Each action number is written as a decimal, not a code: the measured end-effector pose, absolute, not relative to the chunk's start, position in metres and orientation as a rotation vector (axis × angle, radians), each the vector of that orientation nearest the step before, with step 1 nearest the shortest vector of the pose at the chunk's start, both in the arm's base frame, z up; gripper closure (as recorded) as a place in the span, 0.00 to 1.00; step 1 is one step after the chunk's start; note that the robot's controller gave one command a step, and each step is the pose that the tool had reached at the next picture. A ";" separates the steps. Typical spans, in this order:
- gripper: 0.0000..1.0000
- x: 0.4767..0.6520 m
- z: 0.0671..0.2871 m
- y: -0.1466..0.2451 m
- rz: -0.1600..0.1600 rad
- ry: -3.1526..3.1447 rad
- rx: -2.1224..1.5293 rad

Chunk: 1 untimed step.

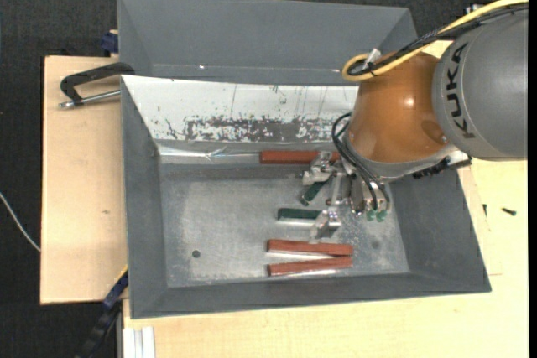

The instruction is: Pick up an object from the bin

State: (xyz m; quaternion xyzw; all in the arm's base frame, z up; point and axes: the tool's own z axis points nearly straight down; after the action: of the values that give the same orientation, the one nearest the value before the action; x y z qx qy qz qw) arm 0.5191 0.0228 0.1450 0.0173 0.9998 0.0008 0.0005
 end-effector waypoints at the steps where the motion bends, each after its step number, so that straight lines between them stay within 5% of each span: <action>1: 0.00 0.520 0.145 0.023 0.003 3.139 0.055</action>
Offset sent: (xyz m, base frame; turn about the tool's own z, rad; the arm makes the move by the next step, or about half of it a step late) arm 0.0158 -0.0113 -0.0750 0.0310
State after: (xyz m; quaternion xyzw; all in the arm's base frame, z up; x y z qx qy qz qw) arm 0.5195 0.0226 0.1454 0.0176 0.9998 0.0008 0.0011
